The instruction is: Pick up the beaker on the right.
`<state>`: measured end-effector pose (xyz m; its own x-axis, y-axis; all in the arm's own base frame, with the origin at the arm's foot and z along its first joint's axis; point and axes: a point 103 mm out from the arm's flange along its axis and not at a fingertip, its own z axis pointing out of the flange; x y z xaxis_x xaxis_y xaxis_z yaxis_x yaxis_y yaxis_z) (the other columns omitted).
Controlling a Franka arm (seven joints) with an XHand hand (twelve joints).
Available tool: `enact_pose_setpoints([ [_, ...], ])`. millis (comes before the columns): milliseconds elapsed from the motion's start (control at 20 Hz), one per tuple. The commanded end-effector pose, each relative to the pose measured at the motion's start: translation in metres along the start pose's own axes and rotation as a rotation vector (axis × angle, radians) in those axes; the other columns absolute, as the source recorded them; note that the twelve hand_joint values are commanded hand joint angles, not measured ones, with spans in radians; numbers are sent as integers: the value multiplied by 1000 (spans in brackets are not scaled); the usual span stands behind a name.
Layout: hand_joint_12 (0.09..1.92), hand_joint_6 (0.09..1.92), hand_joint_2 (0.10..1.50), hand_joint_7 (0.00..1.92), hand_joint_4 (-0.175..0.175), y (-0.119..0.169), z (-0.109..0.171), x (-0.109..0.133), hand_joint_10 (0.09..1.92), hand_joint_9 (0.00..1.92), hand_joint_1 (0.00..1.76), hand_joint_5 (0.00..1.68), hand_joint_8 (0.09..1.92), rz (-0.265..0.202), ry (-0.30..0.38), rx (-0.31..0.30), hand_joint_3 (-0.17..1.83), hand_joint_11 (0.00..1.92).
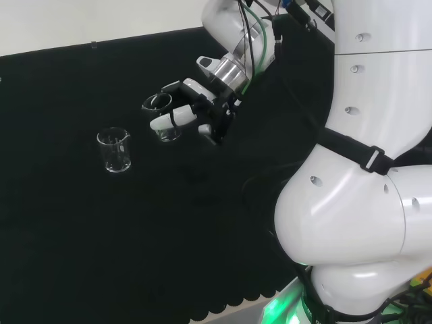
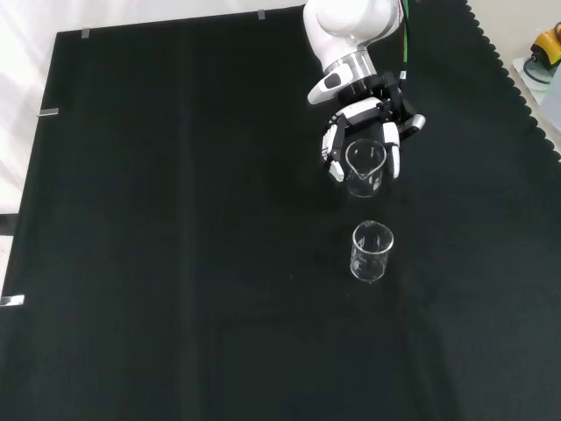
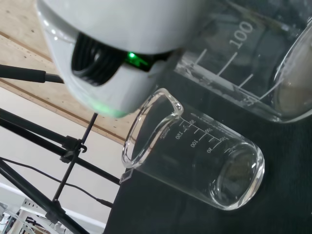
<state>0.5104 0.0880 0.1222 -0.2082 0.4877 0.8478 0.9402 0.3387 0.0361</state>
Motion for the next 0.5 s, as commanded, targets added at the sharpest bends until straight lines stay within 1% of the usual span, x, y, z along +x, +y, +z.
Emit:
enact_pose_setpoints([
  [50, 860, 937, 658, 1186, -175, -1, -3, 0, 711, 1302, 1299, 1130, 904, -5, 9, 9, 759, 1015],
  [250, 893, 1018, 624, 1160, -175, -2, -3, 0, 811, 1286, 1294, 1107, 990, -3, 6, 17, 853, 999],
  [500, 908, 1045, 611, 1154, -175, -2, -5, -1, 846, 1282, 1292, 1101, 1018, -5, 5, 27, 887, 997],
])
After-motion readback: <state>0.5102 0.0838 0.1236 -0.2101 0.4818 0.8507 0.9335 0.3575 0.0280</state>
